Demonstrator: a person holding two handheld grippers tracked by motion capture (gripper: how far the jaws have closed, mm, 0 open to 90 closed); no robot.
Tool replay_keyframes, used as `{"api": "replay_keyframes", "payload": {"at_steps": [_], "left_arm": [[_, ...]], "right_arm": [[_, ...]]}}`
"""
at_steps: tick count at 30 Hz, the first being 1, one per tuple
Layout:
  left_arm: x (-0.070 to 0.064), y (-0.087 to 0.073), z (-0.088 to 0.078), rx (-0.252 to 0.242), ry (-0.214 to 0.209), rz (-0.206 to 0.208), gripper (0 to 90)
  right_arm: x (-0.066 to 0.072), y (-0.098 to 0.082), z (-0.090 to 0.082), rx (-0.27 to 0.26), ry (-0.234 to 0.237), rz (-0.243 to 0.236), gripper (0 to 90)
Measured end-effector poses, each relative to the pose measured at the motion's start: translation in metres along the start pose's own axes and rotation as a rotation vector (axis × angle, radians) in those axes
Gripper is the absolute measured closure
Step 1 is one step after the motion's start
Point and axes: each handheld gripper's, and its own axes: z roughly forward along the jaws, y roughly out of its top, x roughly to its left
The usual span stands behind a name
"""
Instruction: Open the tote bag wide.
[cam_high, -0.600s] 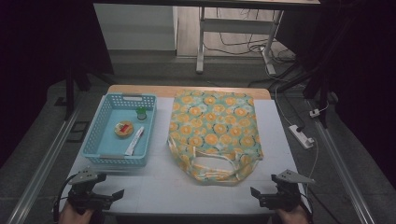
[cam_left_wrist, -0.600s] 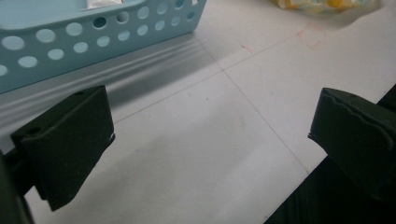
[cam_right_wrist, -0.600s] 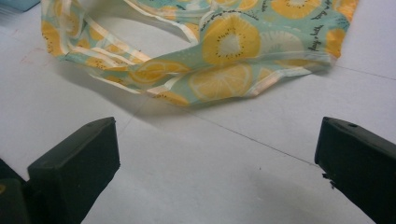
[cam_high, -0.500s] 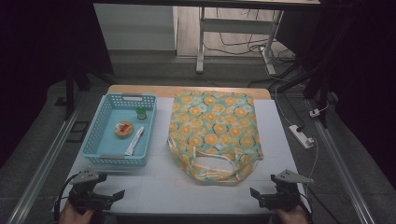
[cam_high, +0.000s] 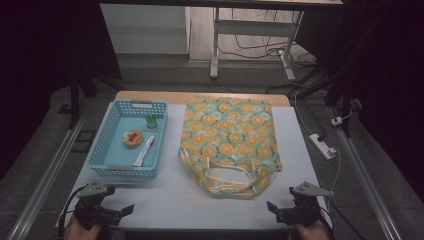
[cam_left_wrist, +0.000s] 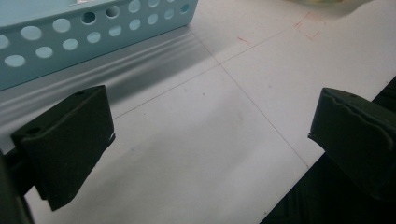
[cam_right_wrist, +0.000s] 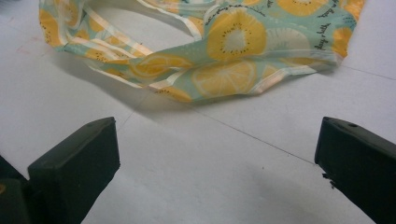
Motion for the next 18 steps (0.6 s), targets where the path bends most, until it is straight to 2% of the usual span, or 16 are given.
{"api": "replay_keyframes", "payload": {"at_steps": [11, 18], "left_arm": [[-0.0006, 0.0001, -0.0004, -0.001, 0.003, 0.006, 0.0], [-0.0007, 0.0003, -0.0009, -0.017, -0.005, 0.001, 0.0]], "right_arm": [[0.0019, 0.001, 0.0004, 0.011, 0.0, -0.021, 0.0], [0.0062, 0.0064, -0.0004, -0.009, 0.015, -0.033, 0.0]]}}
